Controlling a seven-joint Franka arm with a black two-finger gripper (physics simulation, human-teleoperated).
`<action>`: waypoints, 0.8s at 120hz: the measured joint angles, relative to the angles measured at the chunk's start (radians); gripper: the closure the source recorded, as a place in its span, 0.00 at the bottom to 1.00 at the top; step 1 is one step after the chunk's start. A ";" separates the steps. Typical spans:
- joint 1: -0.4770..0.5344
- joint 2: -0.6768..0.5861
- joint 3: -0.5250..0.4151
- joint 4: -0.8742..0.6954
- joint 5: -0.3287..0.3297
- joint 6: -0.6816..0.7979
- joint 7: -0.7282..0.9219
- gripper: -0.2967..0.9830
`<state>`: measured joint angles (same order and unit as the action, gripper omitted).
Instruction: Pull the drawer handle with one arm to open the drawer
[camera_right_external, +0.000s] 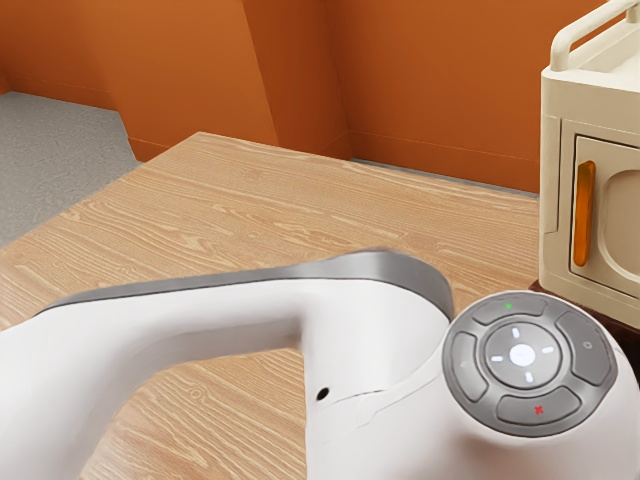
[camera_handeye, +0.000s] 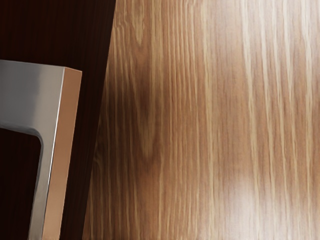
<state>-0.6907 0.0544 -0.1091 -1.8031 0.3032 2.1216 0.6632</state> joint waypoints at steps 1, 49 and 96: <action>0.000 -0.001 -0.001 -0.001 0.000 0.000 -0.001 0.23; 0.037 -0.091 -0.065 -0.096 0.000 -0.001 -0.037 0.26; -0.010 -0.129 -0.105 -0.141 -0.001 -0.007 -0.077 0.24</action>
<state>-0.7005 -0.0750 -0.2137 -1.9440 0.3021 2.1150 0.5862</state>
